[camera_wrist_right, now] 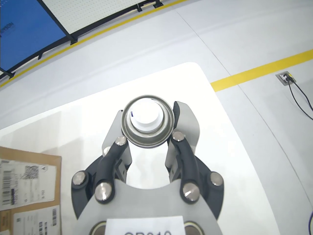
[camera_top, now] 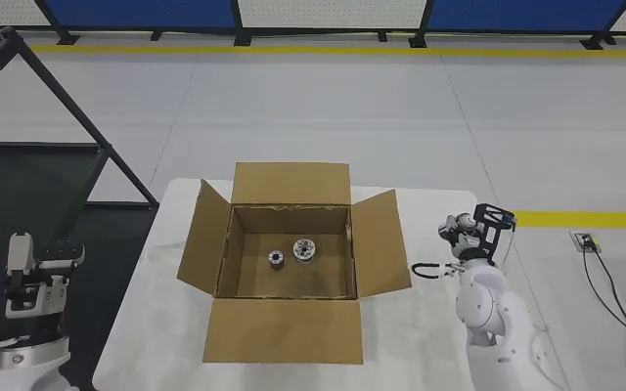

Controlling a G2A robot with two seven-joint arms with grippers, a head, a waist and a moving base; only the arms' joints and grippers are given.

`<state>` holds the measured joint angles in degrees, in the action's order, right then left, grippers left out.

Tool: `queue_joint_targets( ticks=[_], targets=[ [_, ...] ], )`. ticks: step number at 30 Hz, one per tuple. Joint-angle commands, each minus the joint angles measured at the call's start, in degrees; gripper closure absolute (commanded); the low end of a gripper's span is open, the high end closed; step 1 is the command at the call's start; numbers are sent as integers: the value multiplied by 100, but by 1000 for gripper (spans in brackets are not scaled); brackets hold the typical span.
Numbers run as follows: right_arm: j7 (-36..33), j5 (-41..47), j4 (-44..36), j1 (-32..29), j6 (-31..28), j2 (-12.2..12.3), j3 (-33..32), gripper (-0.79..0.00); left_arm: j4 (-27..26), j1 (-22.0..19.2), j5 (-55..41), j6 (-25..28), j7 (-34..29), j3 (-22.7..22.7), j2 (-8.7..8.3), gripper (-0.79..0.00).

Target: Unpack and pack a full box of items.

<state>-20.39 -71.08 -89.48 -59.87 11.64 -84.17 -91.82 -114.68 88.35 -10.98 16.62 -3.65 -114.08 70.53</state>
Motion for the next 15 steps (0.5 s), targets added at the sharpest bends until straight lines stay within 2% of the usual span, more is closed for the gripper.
queue_joint_targets(
  ticks=[1,5,9,15],
  targets=[
    [3,52,-503,-173,22,-8,75,0,0,0,0,0,0,0,0,-785],
    [43,406,-1261,-419,210,-47,260,0,0,0,0,0,0,0,0,-785],
    [148,693,-1741,-578,5,-70,533,0,0,0,0,0,0,0,0,-785],
    [523,470,-2228,-769,53,-93,968,0,0,0,0,0,0,0,0,-785]
  ],
)
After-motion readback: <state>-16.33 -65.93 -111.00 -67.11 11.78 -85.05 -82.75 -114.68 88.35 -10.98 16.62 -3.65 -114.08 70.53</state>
